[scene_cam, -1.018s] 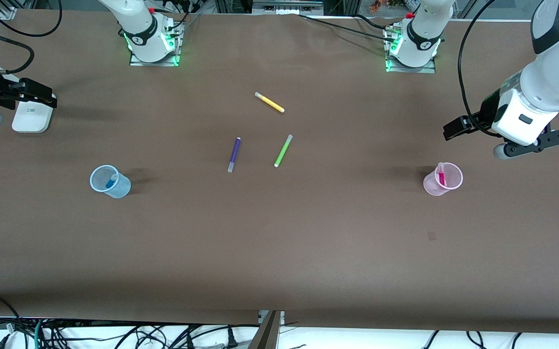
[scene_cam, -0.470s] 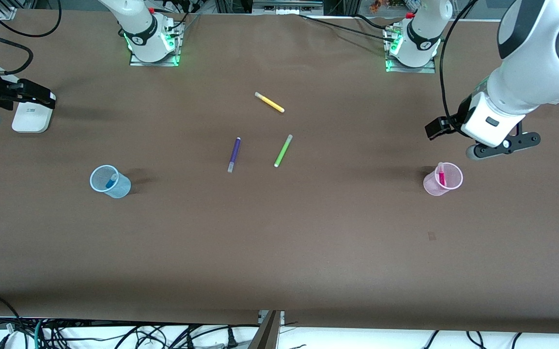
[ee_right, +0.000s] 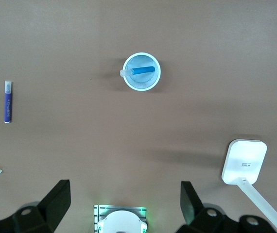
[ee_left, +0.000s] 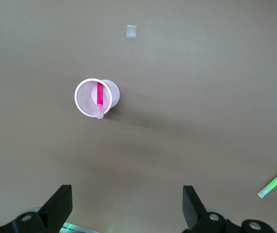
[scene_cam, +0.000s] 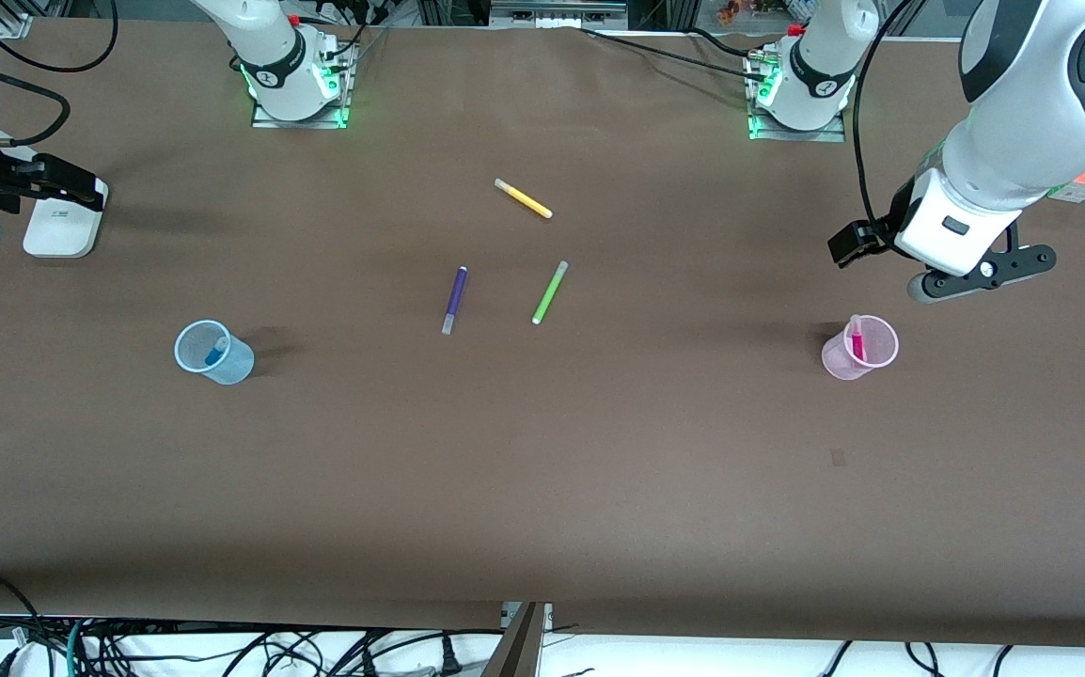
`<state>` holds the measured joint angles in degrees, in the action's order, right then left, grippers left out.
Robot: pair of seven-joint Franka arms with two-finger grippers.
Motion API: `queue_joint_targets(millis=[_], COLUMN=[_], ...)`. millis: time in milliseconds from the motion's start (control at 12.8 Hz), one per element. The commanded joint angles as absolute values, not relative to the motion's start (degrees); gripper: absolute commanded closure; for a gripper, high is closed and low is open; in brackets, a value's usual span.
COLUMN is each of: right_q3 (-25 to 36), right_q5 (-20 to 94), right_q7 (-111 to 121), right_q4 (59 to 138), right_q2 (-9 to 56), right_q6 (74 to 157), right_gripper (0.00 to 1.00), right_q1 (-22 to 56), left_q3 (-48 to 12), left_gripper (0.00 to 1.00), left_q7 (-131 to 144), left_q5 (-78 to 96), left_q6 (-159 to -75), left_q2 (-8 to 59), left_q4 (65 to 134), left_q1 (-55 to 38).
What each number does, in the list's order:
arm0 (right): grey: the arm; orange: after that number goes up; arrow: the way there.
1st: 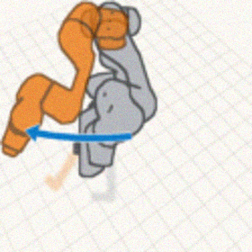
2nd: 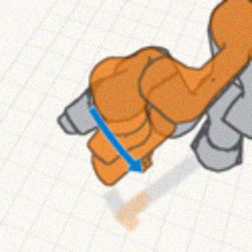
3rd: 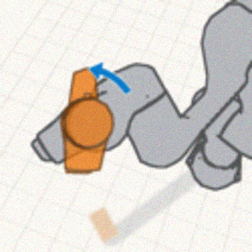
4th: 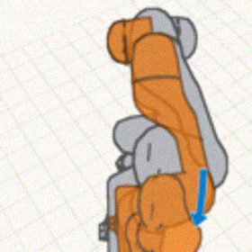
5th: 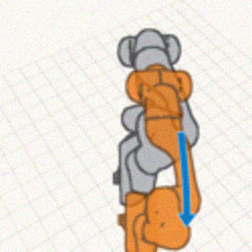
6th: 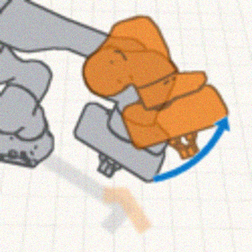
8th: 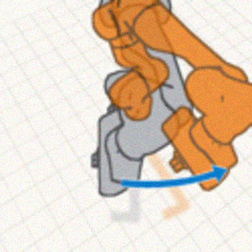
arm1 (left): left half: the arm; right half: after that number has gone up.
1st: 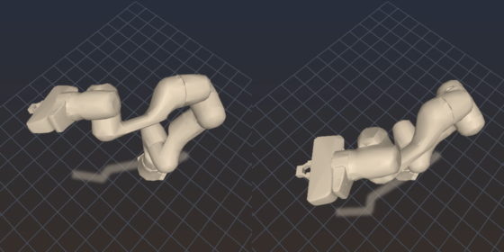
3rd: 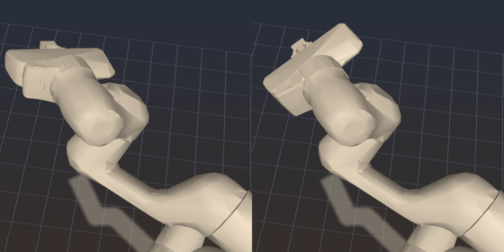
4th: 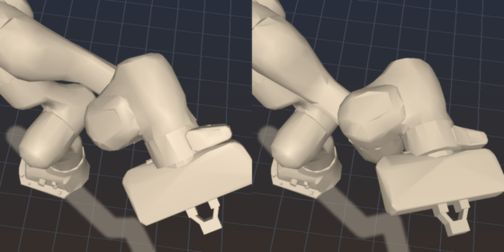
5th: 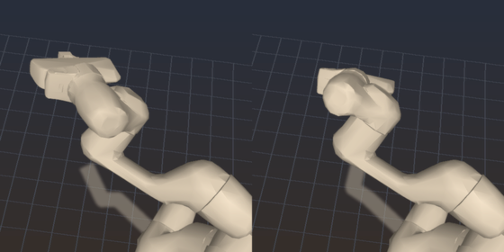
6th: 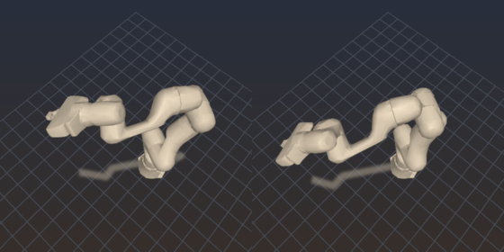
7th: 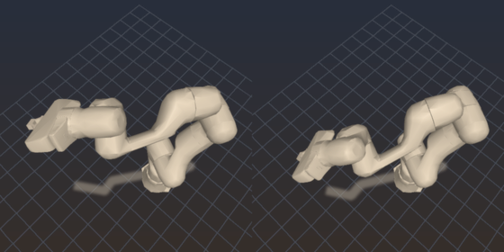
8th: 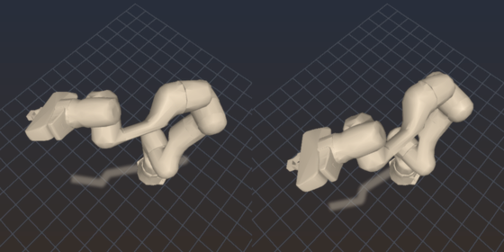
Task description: Place pink and blue markers in matching cups
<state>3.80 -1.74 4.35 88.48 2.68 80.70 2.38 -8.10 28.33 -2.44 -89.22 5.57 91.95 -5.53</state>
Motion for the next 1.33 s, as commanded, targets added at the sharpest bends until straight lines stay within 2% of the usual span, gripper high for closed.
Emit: queue_joint_targets(millis=[0, 470, 783, 1096, 1253], right_q3=[3.34, 3.34, 3.34, 3.43, 3.43], right_q5=[-2.81, -2.81, -2.72, -2.72, -2.73], right_q7=[3.87, 3.96, 3.96, 4.04, 4.04], right_q4=[87.28, 87.28, 87.28, 87.28, 87.28], right_q2=[3.16, 3.16, 3.16, 3.16, 3.16], right_q6=[80.42, 80.42, 80.42, 80.42, 80.42], right_gripper=[0.0, 0.0, 0.0, 0.0, 0.0], right_q1=[2.2, 2.11, 2.02, 1.93, 1.93], left_q3=[-6.68, -6.5, -6.68, -6.59, -6.59], left_gripper=[0.0, 0.0, 0.0, 0.0, 0.0], left_q7=[27.52, 9.08, 9.05, 8.53, 8.53], left_q5=[-3.08, -3.43, -3.34, -3.16, -3.08], left_q6=[-88.77, -90.44, -90.26, -96.14, -95.8], left_q2=[4.22, 2.46, 2.38, -2.19, -0.71], left_q4=[92.19, 93.08, 93.25, 101.15, 99.94], left_q1=[-8.17, -6.51, -6.24, -5.36, -5.1])
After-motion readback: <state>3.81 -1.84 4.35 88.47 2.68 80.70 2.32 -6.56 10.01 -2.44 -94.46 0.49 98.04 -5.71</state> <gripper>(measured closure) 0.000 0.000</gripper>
